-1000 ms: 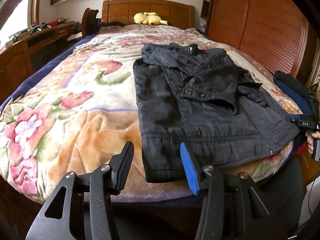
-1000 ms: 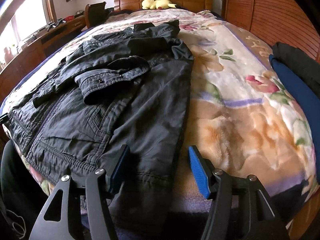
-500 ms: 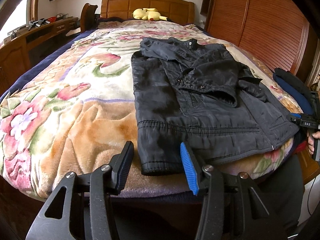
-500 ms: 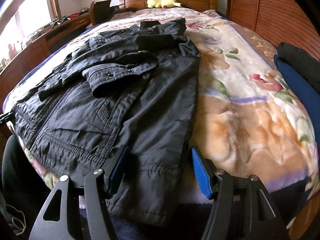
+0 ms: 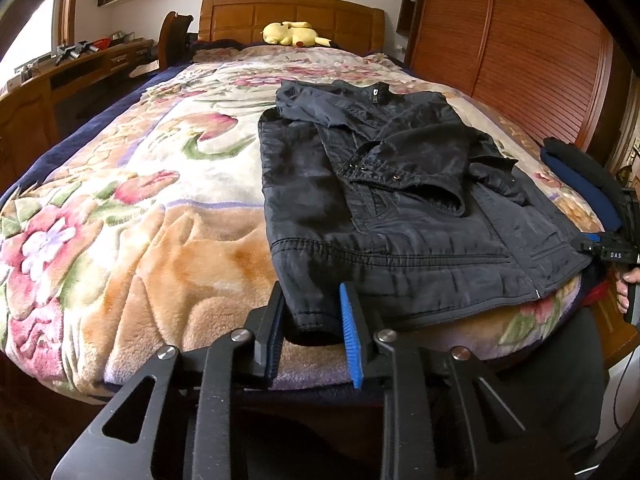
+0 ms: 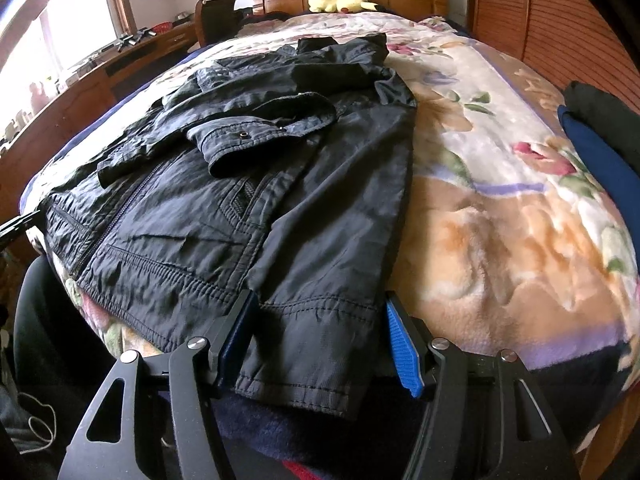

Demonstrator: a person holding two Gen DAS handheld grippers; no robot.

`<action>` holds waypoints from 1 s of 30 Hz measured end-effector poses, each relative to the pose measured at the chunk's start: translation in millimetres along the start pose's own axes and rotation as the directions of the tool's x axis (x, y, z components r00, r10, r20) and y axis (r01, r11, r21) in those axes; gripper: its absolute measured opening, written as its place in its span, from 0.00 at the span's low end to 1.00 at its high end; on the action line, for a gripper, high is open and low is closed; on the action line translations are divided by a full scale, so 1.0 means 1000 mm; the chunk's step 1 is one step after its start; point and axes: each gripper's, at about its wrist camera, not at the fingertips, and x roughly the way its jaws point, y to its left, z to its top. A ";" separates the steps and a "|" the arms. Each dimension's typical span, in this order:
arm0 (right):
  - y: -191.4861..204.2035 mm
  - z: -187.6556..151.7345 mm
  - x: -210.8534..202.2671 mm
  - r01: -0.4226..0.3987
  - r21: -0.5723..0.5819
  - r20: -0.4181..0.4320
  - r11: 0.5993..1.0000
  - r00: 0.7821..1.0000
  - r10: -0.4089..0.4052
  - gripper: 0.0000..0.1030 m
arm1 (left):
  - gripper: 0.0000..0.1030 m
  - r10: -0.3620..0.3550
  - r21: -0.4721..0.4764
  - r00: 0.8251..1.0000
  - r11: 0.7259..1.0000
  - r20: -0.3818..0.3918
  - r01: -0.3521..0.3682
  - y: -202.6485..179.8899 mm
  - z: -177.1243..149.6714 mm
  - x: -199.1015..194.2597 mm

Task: Fold large clothes
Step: 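Close both tools on the jacket hem, then lift the hem with both tools and fold it over toward the collar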

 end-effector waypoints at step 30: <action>0.010 0.020 -0.139 -0.056 -0.036 0.366 0.998 0.928 0.066 0.13 | 0.06 -0.063 0.110 0.950 0.993 0.306 0.030 -0.033 0.068 -0.114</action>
